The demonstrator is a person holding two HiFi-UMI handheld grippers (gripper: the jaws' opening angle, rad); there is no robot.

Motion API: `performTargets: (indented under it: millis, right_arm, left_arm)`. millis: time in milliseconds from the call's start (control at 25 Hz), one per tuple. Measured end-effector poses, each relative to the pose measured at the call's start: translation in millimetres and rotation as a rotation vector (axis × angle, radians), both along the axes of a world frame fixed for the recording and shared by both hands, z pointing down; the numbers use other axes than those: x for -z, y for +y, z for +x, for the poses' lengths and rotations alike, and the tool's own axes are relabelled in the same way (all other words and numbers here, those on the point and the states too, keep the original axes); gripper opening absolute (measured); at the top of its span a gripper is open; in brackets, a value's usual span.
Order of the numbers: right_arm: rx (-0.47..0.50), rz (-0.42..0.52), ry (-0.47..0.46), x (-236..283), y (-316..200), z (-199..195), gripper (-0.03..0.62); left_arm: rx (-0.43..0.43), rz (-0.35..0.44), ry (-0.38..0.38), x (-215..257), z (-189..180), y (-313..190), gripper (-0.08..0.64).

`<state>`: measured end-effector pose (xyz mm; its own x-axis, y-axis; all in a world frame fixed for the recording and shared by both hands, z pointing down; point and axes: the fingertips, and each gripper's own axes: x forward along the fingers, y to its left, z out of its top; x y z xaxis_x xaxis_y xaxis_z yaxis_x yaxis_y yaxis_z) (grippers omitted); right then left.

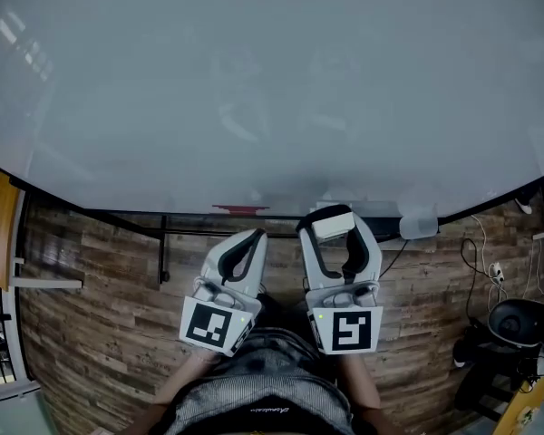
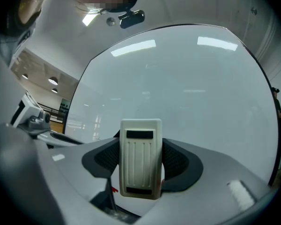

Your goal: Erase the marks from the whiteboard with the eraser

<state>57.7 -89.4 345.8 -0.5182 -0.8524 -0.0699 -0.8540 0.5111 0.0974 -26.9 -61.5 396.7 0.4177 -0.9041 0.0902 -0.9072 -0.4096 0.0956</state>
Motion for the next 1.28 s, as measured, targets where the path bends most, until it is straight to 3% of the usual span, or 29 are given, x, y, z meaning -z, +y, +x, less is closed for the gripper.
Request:
performTargets:
  millis: [680,1280]
  right_arm:
    - [0.13,-0.029,0.036,-10.8,15.4,-48.8,0.261]
    - [0.131,-0.023,0.063,-9.9,14.3,-54.8,0.261]
  left_arm:
    - [0.105,0.027,-0.038,14.1,-29.4,7.4,0.003]
    - [0.1,0.025,-0.034,14.5,-31.9,7.0,0.003]
